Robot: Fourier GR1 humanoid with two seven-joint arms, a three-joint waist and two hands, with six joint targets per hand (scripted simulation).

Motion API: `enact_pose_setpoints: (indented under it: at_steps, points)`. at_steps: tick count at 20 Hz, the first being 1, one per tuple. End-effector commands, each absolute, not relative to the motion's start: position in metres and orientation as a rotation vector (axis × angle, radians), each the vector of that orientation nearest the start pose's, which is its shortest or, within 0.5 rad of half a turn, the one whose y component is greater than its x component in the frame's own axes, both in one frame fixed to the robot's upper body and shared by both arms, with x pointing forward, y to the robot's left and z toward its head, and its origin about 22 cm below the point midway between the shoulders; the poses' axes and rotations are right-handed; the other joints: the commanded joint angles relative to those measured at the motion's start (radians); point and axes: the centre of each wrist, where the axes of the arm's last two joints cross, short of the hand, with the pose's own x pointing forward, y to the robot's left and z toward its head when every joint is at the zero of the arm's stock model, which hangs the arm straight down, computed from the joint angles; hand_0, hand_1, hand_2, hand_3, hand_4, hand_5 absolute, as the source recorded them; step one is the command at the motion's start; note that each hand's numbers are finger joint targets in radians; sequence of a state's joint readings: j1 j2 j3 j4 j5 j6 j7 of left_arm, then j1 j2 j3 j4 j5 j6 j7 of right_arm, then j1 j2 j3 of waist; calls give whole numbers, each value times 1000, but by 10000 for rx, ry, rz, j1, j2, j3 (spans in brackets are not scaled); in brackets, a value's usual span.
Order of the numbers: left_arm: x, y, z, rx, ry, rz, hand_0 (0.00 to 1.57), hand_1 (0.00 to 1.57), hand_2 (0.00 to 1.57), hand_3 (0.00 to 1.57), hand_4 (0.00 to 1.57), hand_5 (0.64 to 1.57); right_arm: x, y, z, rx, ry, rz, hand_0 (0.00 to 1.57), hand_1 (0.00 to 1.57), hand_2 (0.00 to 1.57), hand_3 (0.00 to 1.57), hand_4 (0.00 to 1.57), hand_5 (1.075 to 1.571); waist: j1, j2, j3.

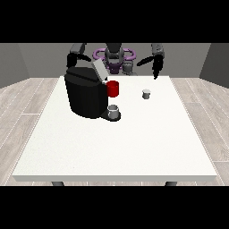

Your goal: Insert the coffee pod into the coffee machine and close the lid

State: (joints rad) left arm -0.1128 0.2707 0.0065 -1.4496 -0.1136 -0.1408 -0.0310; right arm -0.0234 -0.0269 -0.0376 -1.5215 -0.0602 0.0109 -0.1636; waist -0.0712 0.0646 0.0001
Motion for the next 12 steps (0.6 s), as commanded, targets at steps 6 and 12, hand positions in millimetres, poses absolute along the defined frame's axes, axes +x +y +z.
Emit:
enact_pose_setpoints:
  at_steps: [6,12]
  points:
    - [308,322,28,4619,-14709,-6010,0,0,0,0,0,1571,269,-224,12,214,-17625,-16,0,0,0,0,430,1571,-702,1289,-3]
    - [327,348,25,5417,-14401,-6595,0,0,0,0,0,1571,279,-226,20,272,-18023,497,0,0,0,0,514,1571,-1028,2258,-4]
